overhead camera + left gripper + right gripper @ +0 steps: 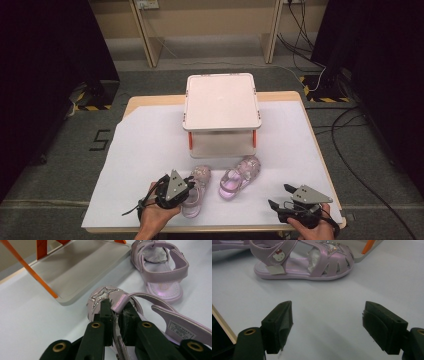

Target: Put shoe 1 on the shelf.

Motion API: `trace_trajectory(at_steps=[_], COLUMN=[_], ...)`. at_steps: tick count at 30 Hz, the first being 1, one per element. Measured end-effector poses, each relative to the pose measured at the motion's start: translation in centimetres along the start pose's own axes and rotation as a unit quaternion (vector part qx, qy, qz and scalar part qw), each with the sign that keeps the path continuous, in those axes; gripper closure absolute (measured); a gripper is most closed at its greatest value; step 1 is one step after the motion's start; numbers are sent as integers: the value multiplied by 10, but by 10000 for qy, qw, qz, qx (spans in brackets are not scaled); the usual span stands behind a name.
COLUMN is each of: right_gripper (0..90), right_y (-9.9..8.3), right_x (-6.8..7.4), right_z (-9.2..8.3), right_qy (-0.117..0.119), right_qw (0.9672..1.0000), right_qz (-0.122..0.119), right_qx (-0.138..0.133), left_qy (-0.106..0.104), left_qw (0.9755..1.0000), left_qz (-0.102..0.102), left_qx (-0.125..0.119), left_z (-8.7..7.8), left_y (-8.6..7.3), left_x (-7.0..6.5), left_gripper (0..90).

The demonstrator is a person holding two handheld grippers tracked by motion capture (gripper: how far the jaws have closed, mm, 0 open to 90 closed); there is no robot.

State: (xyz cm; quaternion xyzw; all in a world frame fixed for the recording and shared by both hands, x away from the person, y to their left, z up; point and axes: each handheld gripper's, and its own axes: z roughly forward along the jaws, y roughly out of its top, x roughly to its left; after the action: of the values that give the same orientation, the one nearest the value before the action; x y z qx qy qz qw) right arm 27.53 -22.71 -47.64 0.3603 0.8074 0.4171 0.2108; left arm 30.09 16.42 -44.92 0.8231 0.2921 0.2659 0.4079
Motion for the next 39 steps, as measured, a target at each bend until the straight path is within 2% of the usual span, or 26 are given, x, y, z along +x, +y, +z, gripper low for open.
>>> trace_trajectory(at_steps=[8,18,20,24,32,39], right_gripper=[247,247,247,247,247,247], right_y=[0,0,0,0,-1,-1], right_x=[0,0,0,0,0,0], right_z=[0,0,0,1,1,1], right_qy=[-6,-3,-2,9,32,33], right_qw=[10000,10000,10000,10000,10000,10000], right_qz=[4,0,2,9,20,8], right_qx=[0,5,2,10,18,33], left_qy=[133,316,393,579,769,1003], left_qw=[9999,9991,9988,9978,9963,9941], left_qz=[11,-71,-27,-41,-96,-45], left_qx=[-87,-283,-294,-323,-372,-400], left_z=[7,18,22,34,61,82], left_y=[8,19,22,28,36,42], left_x=[6,16,18,24,33,39], left_gripper=[815,813,813,813,812,811])
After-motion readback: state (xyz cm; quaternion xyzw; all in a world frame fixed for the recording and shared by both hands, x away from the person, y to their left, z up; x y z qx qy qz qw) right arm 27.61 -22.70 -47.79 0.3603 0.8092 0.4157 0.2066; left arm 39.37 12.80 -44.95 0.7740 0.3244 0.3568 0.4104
